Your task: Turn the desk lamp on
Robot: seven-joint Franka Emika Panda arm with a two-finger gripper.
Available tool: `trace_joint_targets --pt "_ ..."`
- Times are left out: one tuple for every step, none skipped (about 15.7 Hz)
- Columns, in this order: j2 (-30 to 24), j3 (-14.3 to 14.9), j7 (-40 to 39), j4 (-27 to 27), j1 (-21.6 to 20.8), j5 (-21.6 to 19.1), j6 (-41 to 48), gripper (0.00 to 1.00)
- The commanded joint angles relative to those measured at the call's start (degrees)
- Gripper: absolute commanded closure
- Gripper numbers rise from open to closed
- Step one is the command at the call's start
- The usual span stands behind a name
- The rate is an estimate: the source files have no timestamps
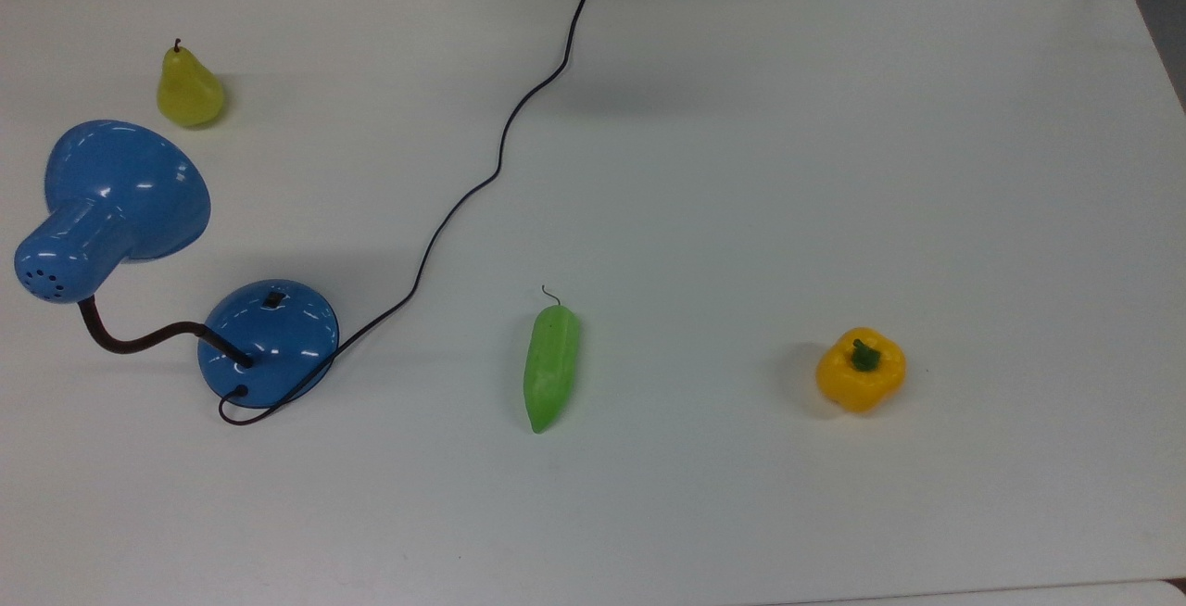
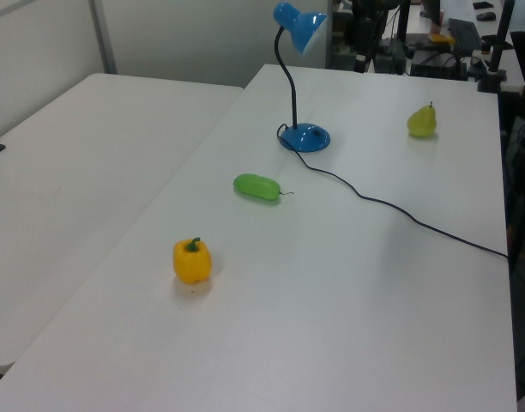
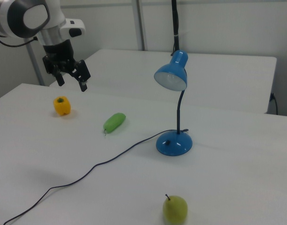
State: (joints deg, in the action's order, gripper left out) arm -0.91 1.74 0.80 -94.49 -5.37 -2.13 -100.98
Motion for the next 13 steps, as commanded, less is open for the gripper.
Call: trace_joint_targets --pt "-1.3 0.6 -0.4 -1.0 -1.0 -0.2 1.0 0.00" --pt "-1.4 0.6 -0.4 -1.0 -1.0 -0.2 0.9 0.00" --pt "-1.4 0.6 -0.5 -1.0 -1.0 -0.2 0.7 0.00" --pt "-1.4 0.6 -0.5 -1.0 -0.9 -0.2 0.7 0.00" --pt "-1.3 0.7 -0.7 -1.0 -0.9 -0.2 0.7 0.00" --pt "-1.3 0.7 -1.1 -1.2 -1.0 -0.2 0.8 0.00" --pt "-1.2 0.7 -1.1 -1.2 -1.0 -0.2 0.8 0.00" --pt "-1.2 0.6 -1.1 -1.3 -1.0 -0.2 0.8 0.00" --pt "-1.2 0.6 -1.1 -1.3 -1.0 -0.2 0.6 0.00" --pt "-1.2 0.7 -1.1 -1.2 -1.0 -0.2 0.6 0.00" --pt "-1.2 0.7 -1.2 -1.2 -1.0 -0.2 0.6 0.00" --pt "-1.2 0.6 -1.3 -1.2 -1.0 -0.2 0.6 0.07" --pt "-1.2 0.7 -1.3 -1.2 -1.0 -0.2 0.6 0.13"
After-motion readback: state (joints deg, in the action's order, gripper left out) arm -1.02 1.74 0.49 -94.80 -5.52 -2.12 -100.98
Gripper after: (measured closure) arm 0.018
